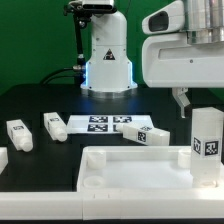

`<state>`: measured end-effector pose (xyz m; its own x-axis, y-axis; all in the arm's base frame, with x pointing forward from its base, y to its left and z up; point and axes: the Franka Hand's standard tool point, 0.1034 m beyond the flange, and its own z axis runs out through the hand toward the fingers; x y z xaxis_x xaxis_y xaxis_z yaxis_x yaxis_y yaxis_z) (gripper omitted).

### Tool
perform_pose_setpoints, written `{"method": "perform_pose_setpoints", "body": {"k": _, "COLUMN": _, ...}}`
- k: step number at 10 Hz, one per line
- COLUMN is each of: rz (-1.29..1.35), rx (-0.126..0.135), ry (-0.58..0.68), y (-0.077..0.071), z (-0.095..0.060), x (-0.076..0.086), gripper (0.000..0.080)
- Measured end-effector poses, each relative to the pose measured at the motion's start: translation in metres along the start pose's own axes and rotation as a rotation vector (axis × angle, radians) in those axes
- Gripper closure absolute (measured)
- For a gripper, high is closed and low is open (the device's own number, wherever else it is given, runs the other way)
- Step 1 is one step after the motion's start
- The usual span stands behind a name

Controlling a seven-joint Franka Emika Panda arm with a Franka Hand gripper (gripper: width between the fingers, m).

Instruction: Assemble desk

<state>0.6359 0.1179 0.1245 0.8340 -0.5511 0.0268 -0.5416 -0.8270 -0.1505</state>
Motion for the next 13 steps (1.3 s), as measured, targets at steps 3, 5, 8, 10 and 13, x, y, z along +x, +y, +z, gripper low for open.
{"method": "perform_pose_setpoints", "body": {"k": 3, "rz": -0.622, "rx": -0.048, "ry": 0.051, "y": 0.0001, "z": 0.0013, "x": 0.0036, "gripper": 0.0151}}
{"method": "perform_pose_setpoints", "body": {"k": 5, "rz": -0.605, "rx": -0.046, "ry": 0.053, "y": -0.0005, "z": 0.0017, "x": 0.0033, "gripper": 0.0169}}
{"method": "perform_pose_setpoints", "body": {"k": 8, "rz": -0.486, "rx": -0.042, "ry": 0.054, "y": -0.0007, "z": 0.0018, "x": 0.0031, "gripper": 0.0512}}
{"method": "perform_pose_setpoints", "body": {"k": 10, "rz": -0.190, "rx": -0.036, "ry": 0.066, "y": 0.0020, "z": 0.0014, "x": 0.0054, "gripper": 0.0512}}
{"method": "perform_pose_setpoints", "body": {"k": 13, "rz": 0.419, "rx": -0.005, "ry": 0.064, "y": 0.0063, "z": 0.0029, "x": 0.0040, "gripper": 0.0512}}
